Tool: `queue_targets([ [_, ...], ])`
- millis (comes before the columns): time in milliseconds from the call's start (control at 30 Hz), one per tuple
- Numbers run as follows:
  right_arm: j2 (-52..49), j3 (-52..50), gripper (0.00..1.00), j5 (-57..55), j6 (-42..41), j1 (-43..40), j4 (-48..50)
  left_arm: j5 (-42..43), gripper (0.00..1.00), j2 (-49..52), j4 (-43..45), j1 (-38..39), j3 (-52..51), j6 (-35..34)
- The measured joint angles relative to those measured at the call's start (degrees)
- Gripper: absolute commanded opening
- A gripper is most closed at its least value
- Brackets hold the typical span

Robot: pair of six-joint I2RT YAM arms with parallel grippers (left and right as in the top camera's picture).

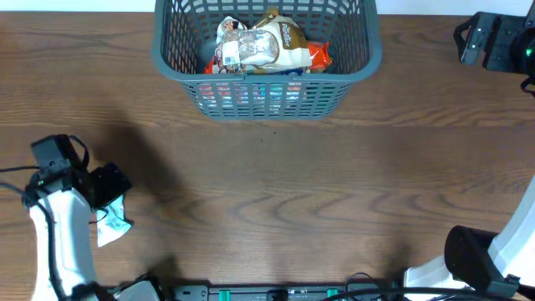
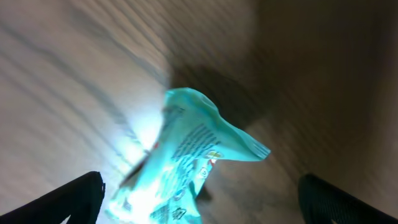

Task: Pack container
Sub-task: 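Reach the left gripper to the teal wrapper and grasp it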

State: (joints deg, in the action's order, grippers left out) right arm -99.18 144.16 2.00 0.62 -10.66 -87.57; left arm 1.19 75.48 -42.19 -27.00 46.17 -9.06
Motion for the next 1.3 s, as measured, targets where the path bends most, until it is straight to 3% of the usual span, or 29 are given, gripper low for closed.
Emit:
queue_targets([
  [700, 0.0, 0.0, 0.99, 0.0, 0.0, 0.0, 0.0, 4.1, 0.99, 11.7, 3.1, 0.0, -5.9, 3.4],
  [967, 0.0, 0.0, 0.99, 0.0, 0.0, 0.0, -0.1, 3.8, 0.67, 11.7, 4.8, 0.0, -5.9, 3.7],
  [1033, 0.0, 0.0, 0.99, 0.0, 0.0, 0.0, -0.2, 4.0, 0.53, 11.7, 5.0, 0.0, -5.9, 3.7],
  [1100, 0.0, 0.0, 0.99, 0.0, 0.0, 0.0, -0.4, 4.2, 0.45, 11.7, 5.1, -0.1, -5.8, 3.6],
  [1200, 0.0, 0.0, 0.99, 0.0, 0.0, 0.0, -0.5, 5.4, 0.22, 11.7, 4.9, -0.1, -5.3, 3.6],
  [1300, 0.0, 0.0, 0.99, 0.0, 0.0, 0.0, -0.7, 7.9, 0.06, 11.7, 3.2, -0.1, -3.2, 3.7],
])
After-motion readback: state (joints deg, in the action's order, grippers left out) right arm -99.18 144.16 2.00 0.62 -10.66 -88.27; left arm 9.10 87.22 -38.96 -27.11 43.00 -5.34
